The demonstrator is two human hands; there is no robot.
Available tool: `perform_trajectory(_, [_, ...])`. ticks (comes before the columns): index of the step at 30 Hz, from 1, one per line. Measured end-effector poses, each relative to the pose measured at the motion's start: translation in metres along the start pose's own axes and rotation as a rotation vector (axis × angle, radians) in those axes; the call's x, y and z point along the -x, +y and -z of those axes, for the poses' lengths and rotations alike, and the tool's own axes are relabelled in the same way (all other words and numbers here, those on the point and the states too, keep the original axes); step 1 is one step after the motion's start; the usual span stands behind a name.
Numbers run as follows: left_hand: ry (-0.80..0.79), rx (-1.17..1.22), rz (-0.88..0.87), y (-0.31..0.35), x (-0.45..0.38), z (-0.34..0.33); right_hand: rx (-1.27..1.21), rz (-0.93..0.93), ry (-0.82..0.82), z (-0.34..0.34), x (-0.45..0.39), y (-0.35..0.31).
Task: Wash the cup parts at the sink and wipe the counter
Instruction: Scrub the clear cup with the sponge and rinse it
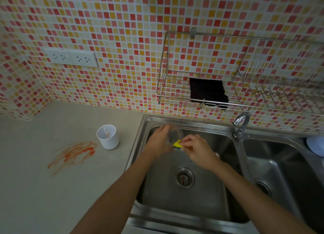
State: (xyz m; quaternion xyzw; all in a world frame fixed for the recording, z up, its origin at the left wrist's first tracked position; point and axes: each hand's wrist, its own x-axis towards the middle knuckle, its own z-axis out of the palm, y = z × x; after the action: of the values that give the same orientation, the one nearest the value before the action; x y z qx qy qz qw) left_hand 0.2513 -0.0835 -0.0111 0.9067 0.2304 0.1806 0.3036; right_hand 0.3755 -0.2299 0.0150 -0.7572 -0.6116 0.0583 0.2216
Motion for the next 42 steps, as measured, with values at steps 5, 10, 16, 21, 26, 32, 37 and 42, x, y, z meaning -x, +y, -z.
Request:
perform_trajectory(5, [-0.053, -0.032, -0.037, 0.002, 0.003, -0.003, 0.207, 0.131, -0.04, 0.006, -0.006, 0.015])
perform_trajectory(10, [-0.06, 0.053, -0.018, 0.0, -0.003, 0.003, 0.256, 0.186, 0.006, 0.003, 0.0, 0.015])
perform_trajectory(16, [-0.169, 0.123, 0.013, 0.003, -0.006, 0.002, 0.322, 0.219, 0.058, -0.003, 0.006, 0.017])
perform_trajectory(21, [-0.136, 0.206, -0.008, 0.012, -0.009, -0.001, 0.34, 0.233, 0.169, -0.001, 0.003, 0.017])
perform_trajectory(26, [-0.053, 0.115, -0.014, 0.012, -0.011, 0.001, 0.132, 0.181, 0.09, 0.009, 0.007, 0.015])
perform_trajectory(32, [-0.11, -0.043, -0.039, 0.011, -0.012, -0.003, 0.313, 0.277, -0.002, 0.019, 0.001, 0.024])
perform_trajectory(37, [-0.118, 0.015, -0.091, 0.015, -0.016, -0.001, 0.317, 0.22, 0.058, 0.018, -0.001, 0.022])
perform_trajectory(42, [-0.185, -0.015, -0.071, 0.012, -0.016, -0.002, -0.045, 0.003, -0.045, 0.014, 0.002, 0.017])
